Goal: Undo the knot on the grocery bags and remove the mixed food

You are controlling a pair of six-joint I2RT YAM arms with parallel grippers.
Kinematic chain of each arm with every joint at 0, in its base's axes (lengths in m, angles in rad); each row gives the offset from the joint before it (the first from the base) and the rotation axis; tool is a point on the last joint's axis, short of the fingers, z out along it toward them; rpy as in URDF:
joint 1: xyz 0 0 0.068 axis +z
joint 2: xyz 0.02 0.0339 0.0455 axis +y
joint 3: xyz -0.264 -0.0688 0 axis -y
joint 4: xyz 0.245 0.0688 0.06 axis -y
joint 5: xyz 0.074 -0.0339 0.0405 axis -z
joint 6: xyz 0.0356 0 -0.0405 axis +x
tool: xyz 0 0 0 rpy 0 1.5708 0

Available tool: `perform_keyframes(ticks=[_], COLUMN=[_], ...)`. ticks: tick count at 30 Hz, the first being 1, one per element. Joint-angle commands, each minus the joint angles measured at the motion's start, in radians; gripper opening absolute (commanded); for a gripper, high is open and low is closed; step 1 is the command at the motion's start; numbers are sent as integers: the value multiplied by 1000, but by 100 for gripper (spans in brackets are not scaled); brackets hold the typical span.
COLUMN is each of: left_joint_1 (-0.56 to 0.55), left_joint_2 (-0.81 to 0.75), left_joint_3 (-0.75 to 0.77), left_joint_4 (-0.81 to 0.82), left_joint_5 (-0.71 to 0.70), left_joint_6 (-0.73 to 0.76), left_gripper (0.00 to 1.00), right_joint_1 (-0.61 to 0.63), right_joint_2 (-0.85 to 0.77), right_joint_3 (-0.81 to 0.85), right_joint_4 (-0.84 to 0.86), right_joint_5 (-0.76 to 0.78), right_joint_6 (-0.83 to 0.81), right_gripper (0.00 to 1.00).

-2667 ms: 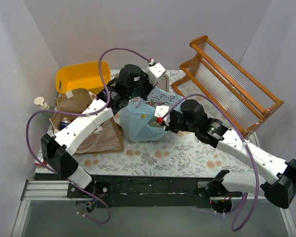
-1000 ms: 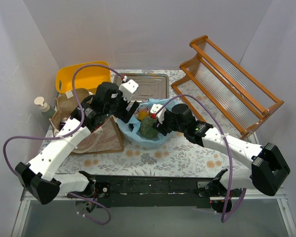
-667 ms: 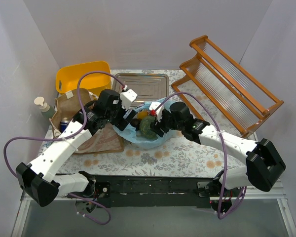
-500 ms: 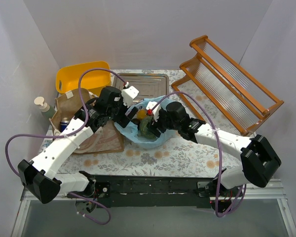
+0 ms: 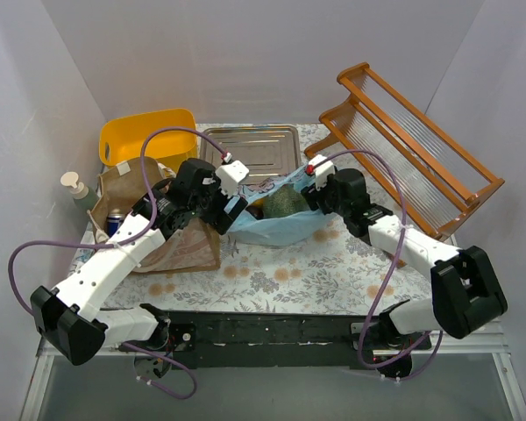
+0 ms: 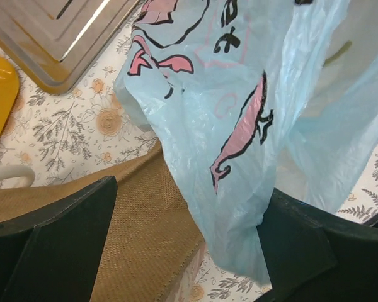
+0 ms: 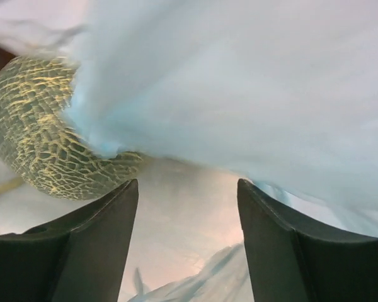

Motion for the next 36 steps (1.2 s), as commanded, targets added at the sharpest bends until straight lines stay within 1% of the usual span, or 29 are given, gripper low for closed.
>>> perform_keyframes(ticks=[1, 3, 4, 5, 8, 9, 10, 13, 14, 17, 18, 21, 23, 24, 25, 26, 27, 29, 30, 32, 36], left_joint_1=[2, 2, 2, 2, 2, 2, 2, 2, 2, 2, 2, 2, 2, 2, 2, 2, 2, 2, 2, 2, 2], left_joint_2=[-48, -45, -36, -31, -12, -4, 2, 27, 33, 30, 28, 19, 15, 10, 7, 5, 2, -4, -4, -13, -28], left_joint_3=[-15, -10, -4, 0, 8, 13, 16, 36, 42, 46, 46, 37, 30, 22, 22, 20, 14, 10, 5, -10, -49], left_joint_4=[-16, -13, -13, -13, -4, 1, 2, 4, 5, 7, 8, 7, 7, 7, 5, 5, 2, -7, -10, -16, -22], left_joint_5=[78, 118, 130, 151, 165, 168, 170, 172, 170, 162, 158, 155, 155, 152, 152, 153, 153, 162, 168, 170, 168], left_joint_6=[-5, -23, -29, -34, -51, -60, -63, -71, -69, -68, -66, -63, -62, -62, -62, -60, -60, -51, -46, -40, -37], left_gripper=[86, 86, 86, 86, 86, 86, 86, 86, 86, 87, 87, 87, 87, 87, 87, 87, 87, 86, 84, 80, 67], right_joint_1=[-12, 6, 50, 81, 219, 255, 316, 406, 419, 434, 434, 421, 398, 385, 382, 382, 381, 381, 379, 372, 344], right_joint_2=[-117, -143, -151, -163, -178, -183, -188, -198, -198, -197, -195, -180, -153, -142, -124, -116, -108, -96, -91, -79, -44], right_joint_3=[4, 24, 24, 22, -27, -77, -102, -204, -217, -220, -209, -140, -58, -32, 26, 47, 67, 84, 84, 96, 143], right_joint_4=[-35, -109, -132, -168, -216, -219, -219, -215, -219, -221, -212, -198, -250, -276, -343, -368, -399, -446, -454, -486, -517], right_joint_5=[-183, -299, -355, -364, -342, -324, -302, -282, -281, -246, -200, -147, -161, -201, -224, -239, -268, -285, -290, -298, -302], right_joint_6=[-70, -103, -123, -150, -264, -268, -265, -267, -279, -302, -305, -363, -421, -451, -481, -512, -585, -671, -734, -790, -807], right_gripper=[68, 65, 63, 59, 54, 51, 51, 48, 46, 44, 43, 42, 40, 38, 36, 36, 35, 35, 35, 35, 35])
